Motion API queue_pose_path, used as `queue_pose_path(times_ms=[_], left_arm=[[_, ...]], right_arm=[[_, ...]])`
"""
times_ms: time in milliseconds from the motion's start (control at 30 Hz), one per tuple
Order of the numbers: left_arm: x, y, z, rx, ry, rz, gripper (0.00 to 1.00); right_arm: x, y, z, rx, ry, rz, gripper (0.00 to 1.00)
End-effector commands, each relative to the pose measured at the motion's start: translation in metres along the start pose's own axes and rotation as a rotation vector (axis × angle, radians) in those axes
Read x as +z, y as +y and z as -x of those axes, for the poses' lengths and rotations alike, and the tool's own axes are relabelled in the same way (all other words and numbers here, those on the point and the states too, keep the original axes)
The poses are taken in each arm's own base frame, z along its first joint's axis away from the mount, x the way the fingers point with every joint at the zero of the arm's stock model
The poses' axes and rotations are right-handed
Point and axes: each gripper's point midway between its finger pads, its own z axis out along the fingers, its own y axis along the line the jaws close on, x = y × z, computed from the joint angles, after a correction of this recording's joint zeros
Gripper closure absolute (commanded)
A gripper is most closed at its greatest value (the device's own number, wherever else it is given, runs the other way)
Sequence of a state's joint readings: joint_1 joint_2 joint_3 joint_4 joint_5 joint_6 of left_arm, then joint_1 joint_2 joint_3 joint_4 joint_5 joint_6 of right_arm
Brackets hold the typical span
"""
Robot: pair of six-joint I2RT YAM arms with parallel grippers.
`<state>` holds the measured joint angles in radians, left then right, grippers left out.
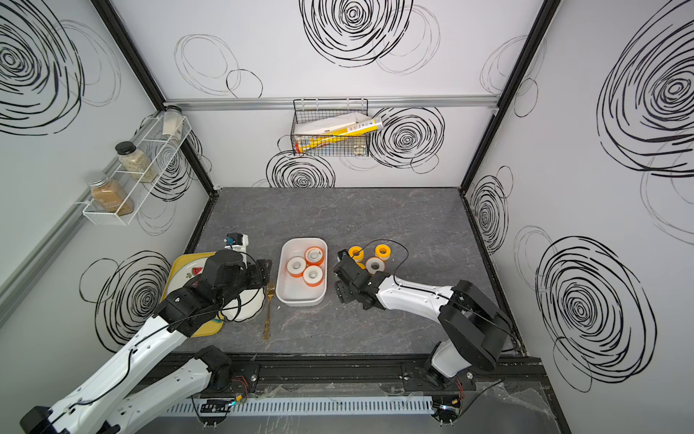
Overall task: Put the sealing tape into the storage box
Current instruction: Pick up the sealing tape at the center of the board, then place the sealing tape in the storage box.
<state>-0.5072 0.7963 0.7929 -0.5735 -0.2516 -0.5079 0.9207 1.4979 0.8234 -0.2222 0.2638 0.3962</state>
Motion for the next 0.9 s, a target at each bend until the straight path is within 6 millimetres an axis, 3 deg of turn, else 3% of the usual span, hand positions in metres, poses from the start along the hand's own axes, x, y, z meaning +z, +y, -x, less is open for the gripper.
queue_pose_path(times_ms=[0, 200, 367, 533, 867], left_arm=[[-0.001, -0.001, 0.010, -0.003, -0.043, -0.011, 0.27], [-0.003, 0.002, 0.012, -0.012, -0.054, 0.000, 0.27], [-0.006, 0.008, 0.016, -0.028, -0.074, 0.024, 0.27], [-0.009, 0.016, 0.020, -0.050, -0.096, 0.053, 0.27], [-0.013, 0.023, 0.024, -0.069, -0.119, 0.068, 0.26]], right_arm=[[-0.019, 0.002, 0.017, 0.007, -0.041, 0.013, 0.34], [-0.032, 0.012, 0.041, -0.004, -0.078, 0.049, 0.35], [-0.035, 0.044, 0.065, -0.025, -0.096, 0.160, 0.35], [-0.025, 0.079, 0.079, -0.070, -0.079, 0.190, 0.35], [0.008, 0.146, 0.077, -0.123, -0.014, 0.297, 0.35]])
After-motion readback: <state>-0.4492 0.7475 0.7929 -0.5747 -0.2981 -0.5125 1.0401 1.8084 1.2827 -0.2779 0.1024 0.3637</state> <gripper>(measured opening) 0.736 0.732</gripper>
